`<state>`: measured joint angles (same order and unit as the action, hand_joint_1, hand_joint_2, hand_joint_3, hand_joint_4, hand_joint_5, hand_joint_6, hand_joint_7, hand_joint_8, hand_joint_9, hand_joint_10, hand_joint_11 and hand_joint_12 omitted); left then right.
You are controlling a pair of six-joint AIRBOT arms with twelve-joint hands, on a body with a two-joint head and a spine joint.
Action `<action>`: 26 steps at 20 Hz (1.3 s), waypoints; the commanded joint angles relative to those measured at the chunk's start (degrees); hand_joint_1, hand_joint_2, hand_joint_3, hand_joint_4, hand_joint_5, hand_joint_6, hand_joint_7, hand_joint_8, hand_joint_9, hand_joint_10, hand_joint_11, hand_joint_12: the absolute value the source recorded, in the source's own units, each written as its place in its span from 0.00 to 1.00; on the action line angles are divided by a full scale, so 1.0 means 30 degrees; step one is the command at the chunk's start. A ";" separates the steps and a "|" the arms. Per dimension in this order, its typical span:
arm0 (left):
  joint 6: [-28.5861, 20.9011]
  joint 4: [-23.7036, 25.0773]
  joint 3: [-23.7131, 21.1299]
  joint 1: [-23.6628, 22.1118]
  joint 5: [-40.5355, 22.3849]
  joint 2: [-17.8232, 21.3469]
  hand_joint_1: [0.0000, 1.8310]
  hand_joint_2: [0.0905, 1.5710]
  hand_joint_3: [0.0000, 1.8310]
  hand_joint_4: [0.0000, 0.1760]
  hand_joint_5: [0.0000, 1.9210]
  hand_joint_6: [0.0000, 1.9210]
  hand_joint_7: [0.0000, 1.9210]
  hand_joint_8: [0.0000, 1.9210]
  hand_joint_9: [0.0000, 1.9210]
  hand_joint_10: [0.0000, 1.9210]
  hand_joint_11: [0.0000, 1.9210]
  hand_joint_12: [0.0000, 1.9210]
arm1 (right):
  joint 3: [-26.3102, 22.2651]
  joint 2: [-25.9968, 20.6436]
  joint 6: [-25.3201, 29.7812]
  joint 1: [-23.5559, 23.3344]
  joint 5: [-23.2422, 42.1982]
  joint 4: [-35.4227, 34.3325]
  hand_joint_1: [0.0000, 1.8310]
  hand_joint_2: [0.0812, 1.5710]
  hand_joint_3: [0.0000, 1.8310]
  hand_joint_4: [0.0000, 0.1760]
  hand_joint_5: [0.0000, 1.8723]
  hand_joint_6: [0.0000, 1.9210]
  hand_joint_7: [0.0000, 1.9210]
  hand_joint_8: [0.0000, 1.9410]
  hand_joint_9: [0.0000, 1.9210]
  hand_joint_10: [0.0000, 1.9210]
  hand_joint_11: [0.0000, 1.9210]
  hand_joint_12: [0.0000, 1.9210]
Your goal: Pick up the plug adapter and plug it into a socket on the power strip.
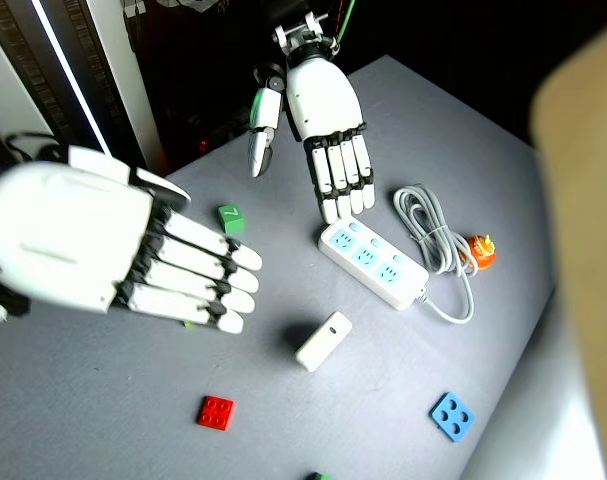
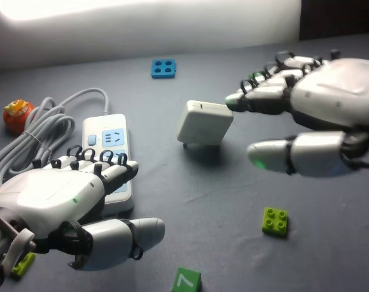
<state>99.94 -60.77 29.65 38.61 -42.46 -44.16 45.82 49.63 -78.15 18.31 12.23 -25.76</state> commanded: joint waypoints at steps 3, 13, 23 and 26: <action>0.0245 0.0932 0.0390 0.0004 -0.0939 -0.0197 0.00 0.77 0.00 0.00 0.06 0.00 0.06 0.00 0.04 0.00 0.00 0.09 | 0.1573 0.1241 0.0057 -0.0534 0.0389 -0.1085 0.28 0.77 0.00 0.00 0.13 0.00 0.12 0.00 0.10 0.00 0.00 0.26; -0.0787 0.1371 0.0682 0.1347 -0.0580 -0.0984 0.00 0.77 0.00 0.00 0.06 0.00 0.07 0.00 0.06 0.00 0.00 0.11 | 0.5694 0.4369 0.1321 -0.2009 -0.1380 -0.4580 0.60 0.63 0.00 0.00 0.09 0.00 0.07 0.00 0.06 0.00 0.00 0.26; -0.0372 0.0642 0.1542 0.1028 -0.1052 -0.1851 0.00 0.77 0.00 0.00 0.07 0.00 0.08 0.00 0.06 0.00 0.00 0.13 | 1.0041 0.8072 0.1917 -0.2263 -0.2579 -0.6496 0.74 0.59 0.00 0.00 0.12 0.00 0.10 0.00 0.07 0.00 0.00 0.28; -0.0099 0.0401 0.1792 0.0761 -0.1052 -0.1924 0.00 0.77 0.00 0.00 0.07 0.00 0.07 0.00 0.06 0.00 0.00 0.12 | 1.0845 0.8876 0.1928 -0.2078 -0.2503 -0.6496 0.76 0.60 0.00 0.00 0.11 0.00 0.09 0.00 0.07 0.00 0.00 0.28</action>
<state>99.46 -61.78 34.72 41.41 -42.09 -49.80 78.28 76.44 -72.88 12.43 0.16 -44.97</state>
